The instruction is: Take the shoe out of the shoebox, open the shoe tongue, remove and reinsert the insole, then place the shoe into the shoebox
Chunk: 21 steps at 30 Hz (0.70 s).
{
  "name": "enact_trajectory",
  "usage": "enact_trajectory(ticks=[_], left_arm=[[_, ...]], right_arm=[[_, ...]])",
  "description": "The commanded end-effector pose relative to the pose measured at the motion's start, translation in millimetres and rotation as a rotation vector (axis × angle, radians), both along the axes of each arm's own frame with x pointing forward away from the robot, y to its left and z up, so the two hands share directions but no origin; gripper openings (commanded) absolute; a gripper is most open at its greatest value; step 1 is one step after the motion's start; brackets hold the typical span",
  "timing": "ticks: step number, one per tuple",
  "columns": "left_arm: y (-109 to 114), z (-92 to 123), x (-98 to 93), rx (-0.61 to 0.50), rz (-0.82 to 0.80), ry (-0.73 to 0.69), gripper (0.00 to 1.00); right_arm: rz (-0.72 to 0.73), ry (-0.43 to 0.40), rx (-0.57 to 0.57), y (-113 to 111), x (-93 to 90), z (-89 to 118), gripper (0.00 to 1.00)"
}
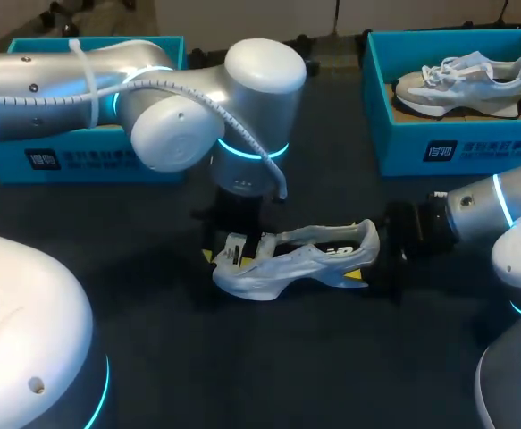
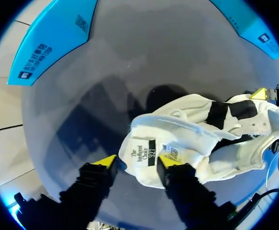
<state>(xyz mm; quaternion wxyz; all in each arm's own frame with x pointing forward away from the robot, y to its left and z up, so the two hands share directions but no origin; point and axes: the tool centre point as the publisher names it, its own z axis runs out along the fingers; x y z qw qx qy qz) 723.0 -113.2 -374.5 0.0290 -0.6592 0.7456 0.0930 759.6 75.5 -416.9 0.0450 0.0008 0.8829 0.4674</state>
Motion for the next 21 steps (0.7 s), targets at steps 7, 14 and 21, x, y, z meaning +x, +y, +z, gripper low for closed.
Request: enact_trajectory(ticks=[7, 14, 21], left_arm=[[1.2, 20.7, 1.6, -0.086, -0.105, -0.019, 1.00], [-10.1, 46.1, 8.8, -0.185, -0.271, -0.029, 1.00], [-21.7, 73.7, 20.2, -0.294, -0.549, -0.029, 1.00]], right_arm=[[-0.002, -0.002, -0.003, -0.5, -0.2, 0.1, 0.00], [-0.002, -0.002, -0.003, -0.5, -0.2, 0.1, 0.00], [-0.002, -0.002, -0.003, -0.5, -0.2, 0.1, 0.00]])
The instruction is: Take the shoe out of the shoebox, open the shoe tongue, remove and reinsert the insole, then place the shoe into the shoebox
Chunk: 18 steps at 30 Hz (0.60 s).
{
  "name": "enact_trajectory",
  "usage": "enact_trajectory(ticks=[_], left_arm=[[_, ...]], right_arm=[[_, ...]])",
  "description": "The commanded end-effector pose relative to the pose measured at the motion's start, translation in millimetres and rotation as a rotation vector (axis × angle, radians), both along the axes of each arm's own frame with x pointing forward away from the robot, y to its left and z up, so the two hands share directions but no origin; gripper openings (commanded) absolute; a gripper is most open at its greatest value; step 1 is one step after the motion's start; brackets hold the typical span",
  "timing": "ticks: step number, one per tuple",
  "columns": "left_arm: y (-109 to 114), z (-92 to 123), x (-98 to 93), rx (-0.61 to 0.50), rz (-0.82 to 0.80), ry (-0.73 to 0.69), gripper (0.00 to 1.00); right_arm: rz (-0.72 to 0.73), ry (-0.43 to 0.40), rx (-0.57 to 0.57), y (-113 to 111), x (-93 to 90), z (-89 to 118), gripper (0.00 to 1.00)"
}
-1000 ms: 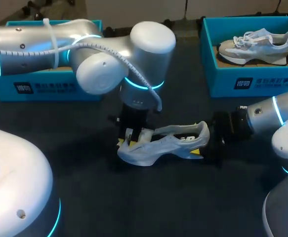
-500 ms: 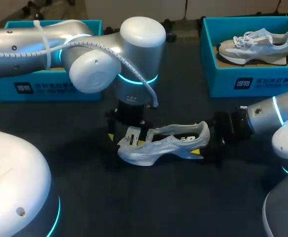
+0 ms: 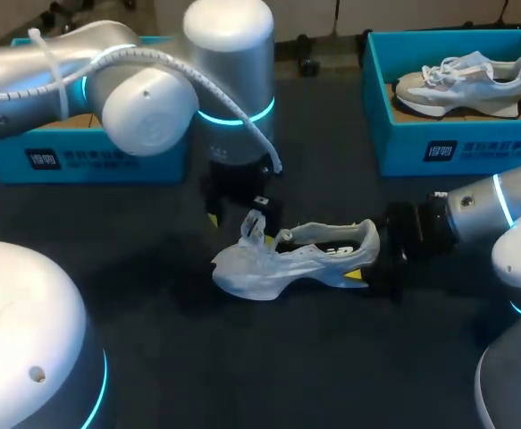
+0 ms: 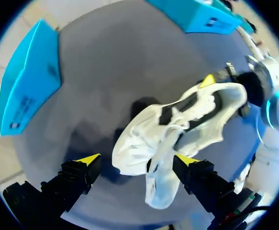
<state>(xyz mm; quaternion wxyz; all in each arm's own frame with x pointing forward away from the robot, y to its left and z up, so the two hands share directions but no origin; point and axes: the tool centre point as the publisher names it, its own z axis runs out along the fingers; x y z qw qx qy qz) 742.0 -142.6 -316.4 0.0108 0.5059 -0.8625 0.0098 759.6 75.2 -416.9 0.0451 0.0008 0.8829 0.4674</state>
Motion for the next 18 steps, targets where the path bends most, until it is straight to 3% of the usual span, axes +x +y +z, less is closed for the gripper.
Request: enact_trajectory(ticks=[1, 3, 10, 17, 18], left_arm=[[7.3, 19.4, 2.2, -0.078, -0.223, 0.011, 1.00], [7.3, 19.4, 2.2, -0.078, -0.223, 0.011, 1.00], [5.9, 36.7, 12.0, -0.073, -0.643, -0.049, 1.00], [-9.0, 46.3, 16.2, -0.061, -0.813, -0.116, 1.00], [-13.3, 48.0, 16.3, -0.067, -0.824, -0.114, 0.83]], right_arm=[[-0.002, -0.002, -0.003, -0.2, -0.3, 0.1, 0.00], [-0.002, -0.002, -0.003, -0.2, -0.3, 0.1, 0.00], [-0.002, -0.002, -0.003, -0.2, -0.3, 0.1, 0.00], [-0.002, -0.002, -0.003, -0.2, -0.3, 0.1, 0.00], [-0.002, -0.002, -0.003, -0.2, -0.3, 0.1, 0.00]])
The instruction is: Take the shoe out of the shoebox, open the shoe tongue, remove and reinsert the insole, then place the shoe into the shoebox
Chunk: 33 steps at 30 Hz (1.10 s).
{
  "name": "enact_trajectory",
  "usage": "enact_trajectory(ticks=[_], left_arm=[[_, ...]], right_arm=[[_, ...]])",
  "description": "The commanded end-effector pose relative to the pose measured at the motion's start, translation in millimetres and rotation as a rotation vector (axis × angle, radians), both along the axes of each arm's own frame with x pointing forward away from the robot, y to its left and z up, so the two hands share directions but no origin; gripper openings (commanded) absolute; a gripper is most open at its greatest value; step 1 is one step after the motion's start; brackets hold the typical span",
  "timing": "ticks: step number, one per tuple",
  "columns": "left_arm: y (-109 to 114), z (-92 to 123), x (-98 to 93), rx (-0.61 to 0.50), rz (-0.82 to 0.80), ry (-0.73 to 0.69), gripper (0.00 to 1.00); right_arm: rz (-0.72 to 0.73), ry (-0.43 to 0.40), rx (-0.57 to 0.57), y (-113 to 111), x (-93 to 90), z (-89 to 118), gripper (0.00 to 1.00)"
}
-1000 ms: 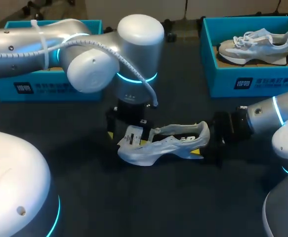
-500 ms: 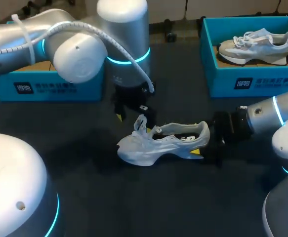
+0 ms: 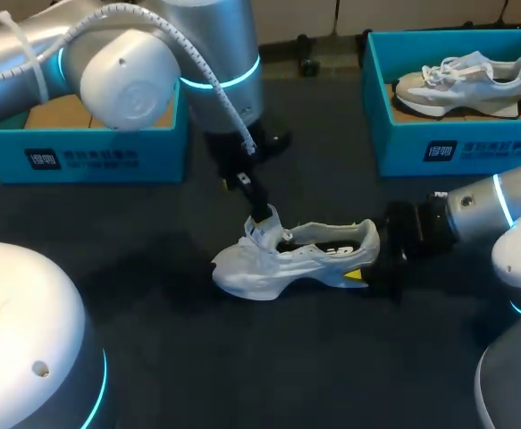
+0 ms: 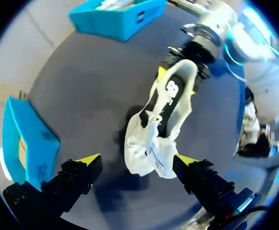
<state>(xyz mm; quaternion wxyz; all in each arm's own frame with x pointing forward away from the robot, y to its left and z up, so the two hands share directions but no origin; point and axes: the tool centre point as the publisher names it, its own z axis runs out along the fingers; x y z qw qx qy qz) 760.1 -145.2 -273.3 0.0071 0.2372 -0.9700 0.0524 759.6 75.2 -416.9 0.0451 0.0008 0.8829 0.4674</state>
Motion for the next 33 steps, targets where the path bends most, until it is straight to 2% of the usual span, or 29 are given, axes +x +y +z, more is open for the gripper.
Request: enact_trajectory(ticks=[1, 2, 3, 4, 11, 21, 33], left_arm=[[-14.9, 6.4, -2.1, -0.008, -0.251, -0.063, 0.44], [-17.3, 7.3, -2.6, -0.012, -0.258, -0.064, 0.31], [-20.6, 9.3, -3.3, -0.018, -0.273, -0.062, 0.06], [-25.9, 12.7, -4.3, -0.027, -0.290, -0.064, 0.00], [-54.0, 28.0, -7.3, -0.078, -0.375, -0.046, 0.00], [-81.3, 20.9, -13.3, -0.076, -0.455, -0.007, 0.00], [-81.3, 20.9, -13.3, -0.076, -0.455, -0.007, 0.00]], right_arm=[[-0.002, -0.002, -0.003, -0.2, -0.3, 0.1, 0.00], [-0.002, -0.002, -0.003, -0.2, -0.3, 0.1, 0.00], [-0.002, -0.002, -0.003, -0.2, -0.3, 0.1, 0.00], [-0.002, -0.002, -0.003, -0.2, -0.3, 0.1, 0.00], [-0.002, -0.002, -0.003, -0.2, -0.3, 0.1, 0.00], [-0.002, -0.002, -0.003, -0.2, -0.3, 0.1, 0.00], [-0.002, -0.002, -0.003, -0.2, -0.3, 0.1, 0.00]])
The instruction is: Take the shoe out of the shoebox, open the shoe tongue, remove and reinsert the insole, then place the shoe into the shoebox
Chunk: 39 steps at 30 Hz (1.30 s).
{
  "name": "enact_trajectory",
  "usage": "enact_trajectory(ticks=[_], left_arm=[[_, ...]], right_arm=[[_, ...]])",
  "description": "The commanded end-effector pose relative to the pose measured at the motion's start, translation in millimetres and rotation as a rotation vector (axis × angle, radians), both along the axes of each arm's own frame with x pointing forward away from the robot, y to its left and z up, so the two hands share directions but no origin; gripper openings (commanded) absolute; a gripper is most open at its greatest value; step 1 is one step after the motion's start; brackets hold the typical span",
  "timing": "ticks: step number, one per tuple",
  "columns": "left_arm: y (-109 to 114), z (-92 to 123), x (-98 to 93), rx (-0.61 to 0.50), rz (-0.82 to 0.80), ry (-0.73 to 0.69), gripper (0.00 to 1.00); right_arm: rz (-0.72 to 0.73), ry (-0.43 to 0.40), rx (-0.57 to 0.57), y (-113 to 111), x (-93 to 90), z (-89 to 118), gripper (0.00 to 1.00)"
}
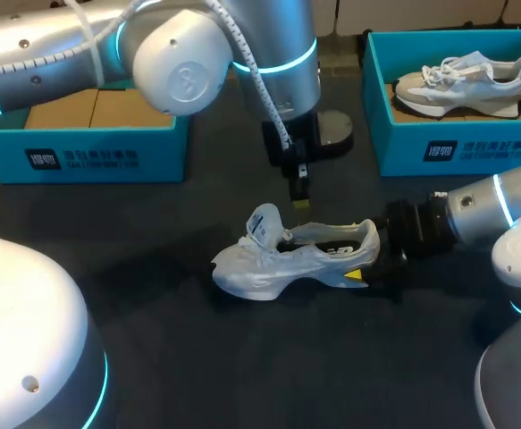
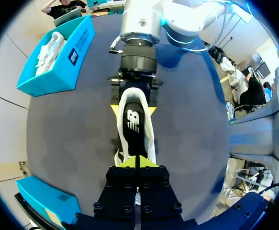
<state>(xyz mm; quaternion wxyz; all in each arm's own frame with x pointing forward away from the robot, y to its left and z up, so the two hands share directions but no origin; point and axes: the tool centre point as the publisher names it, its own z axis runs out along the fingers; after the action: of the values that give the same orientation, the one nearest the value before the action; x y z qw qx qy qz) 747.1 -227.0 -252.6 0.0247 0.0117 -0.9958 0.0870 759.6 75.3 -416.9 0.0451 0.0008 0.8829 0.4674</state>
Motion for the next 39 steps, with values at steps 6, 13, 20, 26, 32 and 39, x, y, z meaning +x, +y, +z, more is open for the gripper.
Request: enact_trajectory(ticks=[6, 13, 20, 26, 32, 39], left_arm=[[0.5, 0.2, -0.3, 0.000, 0.000, 0.000, 0.00], [0.5, 0.2, -0.3, 0.000, 0.000, 0.000, 0.00], [0.5, 0.2, -0.3, 0.000, 0.000, 0.000, 0.00], [-6.7, -7.1, -2.1, -0.009, -0.024, 0.006, 0.00], [-18.8, -24.7, -1.1, -0.010, -0.063, 0.003, 0.00], [-33.1, -53.8, -3.4, -0.019, -0.107, 0.031, 0.00]], right_arm=[[-0.002, -0.002, -0.003, -0.2, -0.3, 0.0, 0.00], [-0.002, -0.002, -0.003, -0.2, -0.3, 0.0, 0.00], [-0.002, -0.002, -0.003, -0.2, -0.3, 0.0, 0.00], [-0.002, -0.002, -0.003, -0.2, -0.3, 0.0, 0.00], [-0.002, -0.002, -0.003, -0.2, -0.3, 0.0, 0.00], [-0.002, -0.002, -0.003, -0.2, -0.3, 0.0, 0.00]])
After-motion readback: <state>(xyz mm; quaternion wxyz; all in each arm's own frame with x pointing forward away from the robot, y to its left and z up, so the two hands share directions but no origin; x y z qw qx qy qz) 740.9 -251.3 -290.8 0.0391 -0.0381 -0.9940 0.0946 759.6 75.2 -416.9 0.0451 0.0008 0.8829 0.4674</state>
